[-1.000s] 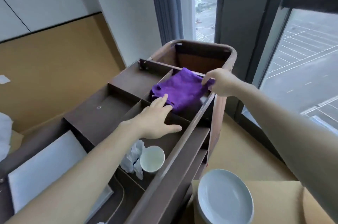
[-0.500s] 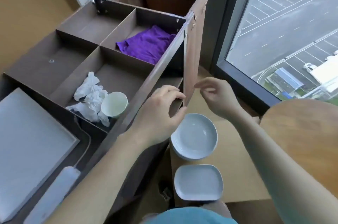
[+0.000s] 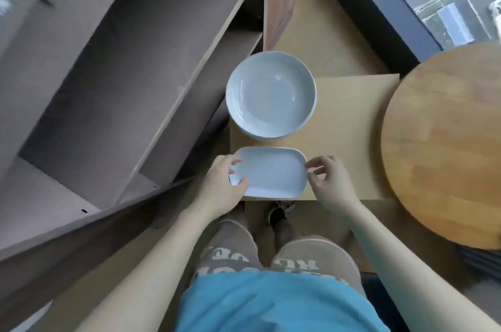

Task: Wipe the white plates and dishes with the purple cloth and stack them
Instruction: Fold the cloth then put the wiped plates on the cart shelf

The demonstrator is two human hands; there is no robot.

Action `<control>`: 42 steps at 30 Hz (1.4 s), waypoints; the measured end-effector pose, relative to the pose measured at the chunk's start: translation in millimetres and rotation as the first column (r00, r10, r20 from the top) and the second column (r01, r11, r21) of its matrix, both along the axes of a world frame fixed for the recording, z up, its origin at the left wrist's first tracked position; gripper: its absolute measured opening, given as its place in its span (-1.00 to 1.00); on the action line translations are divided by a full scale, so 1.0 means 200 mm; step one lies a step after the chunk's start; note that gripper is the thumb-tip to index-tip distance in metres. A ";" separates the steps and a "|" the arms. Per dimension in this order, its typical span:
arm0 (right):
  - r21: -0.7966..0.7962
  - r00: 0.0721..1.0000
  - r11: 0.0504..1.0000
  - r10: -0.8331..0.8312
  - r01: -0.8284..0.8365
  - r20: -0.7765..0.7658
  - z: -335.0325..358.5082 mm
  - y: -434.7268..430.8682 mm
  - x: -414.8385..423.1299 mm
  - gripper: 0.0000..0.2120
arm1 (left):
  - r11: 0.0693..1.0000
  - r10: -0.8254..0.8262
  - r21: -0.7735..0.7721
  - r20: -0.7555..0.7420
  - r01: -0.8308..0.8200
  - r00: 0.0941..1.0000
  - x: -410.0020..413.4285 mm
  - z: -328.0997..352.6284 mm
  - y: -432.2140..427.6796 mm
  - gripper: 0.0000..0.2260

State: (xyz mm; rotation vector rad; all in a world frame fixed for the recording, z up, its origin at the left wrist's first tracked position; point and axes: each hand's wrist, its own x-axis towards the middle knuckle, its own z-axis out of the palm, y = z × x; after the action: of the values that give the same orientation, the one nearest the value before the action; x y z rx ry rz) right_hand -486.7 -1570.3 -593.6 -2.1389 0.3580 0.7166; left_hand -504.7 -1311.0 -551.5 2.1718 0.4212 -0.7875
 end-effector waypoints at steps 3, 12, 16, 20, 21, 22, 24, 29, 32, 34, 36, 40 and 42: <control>-0.067 0.976 0.997 -0.044 0.030 -0.212 -0.18 -0.05 0.00 -0.50 | 0.947 0.281 -0.114 -0.161 -0.301 0.946 -0.02 -0.20 -0.01 -0.46; 0.304 0.804 0.917 -0.028 0.257 -0.594 -0.49 -0.05 0.17 -0.29 | 0.803 0.432 -0.182 -0.477 -0.567 0.765 0.04 -0.66 0.12 -0.08; 0.409 0.809 0.879 0.046 0.246 -0.586 -0.56 -0.04 0.19 -0.57 | 0.782 0.422 -0.208 -0.517 -0.587 0.745 0.06 -0.72 0.17 -0.09; 0.477 0.804 0.828 0.055 0.295 -0.592 -0.64 -0.06 0.17 -0.51 | 0.740 0.363 -0.296 -0.581 -0.604 0.728 0.08 -0.74 0.18 -0.23; 0.498 0.810 0.811 0.051 0.308 -0.585 -0.65 -0.05 0.16 -0.50 | 0.717 0.350 -0.320 -0.603 -0.620 0.717 0.08 -0.74 0.18 -0.28; 0.512 0.814 0.795 0.039 0.325 -0.579 -0.66 -0.05 0.15 -0.50 | 0.693 0.344 -0.336 -0.623 -0.637 0.703 0.08 -0.74 0.18 -0.33; 0.515 0.811 0.767 -0.013 0.383 -0.585 -0.66 -0.03 0.13 -0.47 | 0.652 0.337 -0.356 -0.655 -0.670 0.676 0.09 -0.74 0.16 -0.42; 0.494 0.790 0.723 -0.117 0.483 -0.601 -0.64 0.00 0.09 -0.58 | 0.547 0.361 -0.390 -0.688 -0.741 0.629 0.08 -0.75 0.12 -0.59; 0.484 0.791 0.721 -0.144 0.495 -0.595 -0.63 0.01 0.05 -0.62 | 0.558 0.371 -0.384 -0.678 -0.736 0.635 0.09 -0.74 0.12 -0.55; 0.482 0.797 0.720 -0.165 0.500 -0.580 -0.63 0.02 0.03 -0.63 | 0.571 0.380 -0.380 -0.663 -0.727 0.645 0.08 -0.74 0.12 -0.52; 0.490 0.802 0.711 -0.175 0.504 -0.570 -0.62 0.03 -0.01 -0.60 | 0.574 0.397 -0.377 -0.648 -0.727 0.650 0.06 -0.72 0.12 -0.47; 0.513 0.810 0.703 -0.155 0.493 -0.565 -0.56 0.04 -0.06 -0.65 | 0.550 0.449 -0.363 -0.631 -0.752 0.633 -0.02 -0.63 0.12 -0.27; 0.531 0.814 0.697 -0.131 0.482 -0.566 -0.49 0.05 -0.08 -0.61 | 0.541 0.463 -0.362 -0.625 -0.760 0.628 -0.06 -0.54 0.13 -0.23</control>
State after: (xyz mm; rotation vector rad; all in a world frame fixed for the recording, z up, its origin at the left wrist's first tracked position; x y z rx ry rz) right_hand -503.6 -1559.4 -691.8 -1.1529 0.6260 0.9992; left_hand -516.8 -1284.4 -659.7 1.0537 0.9970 -0.8450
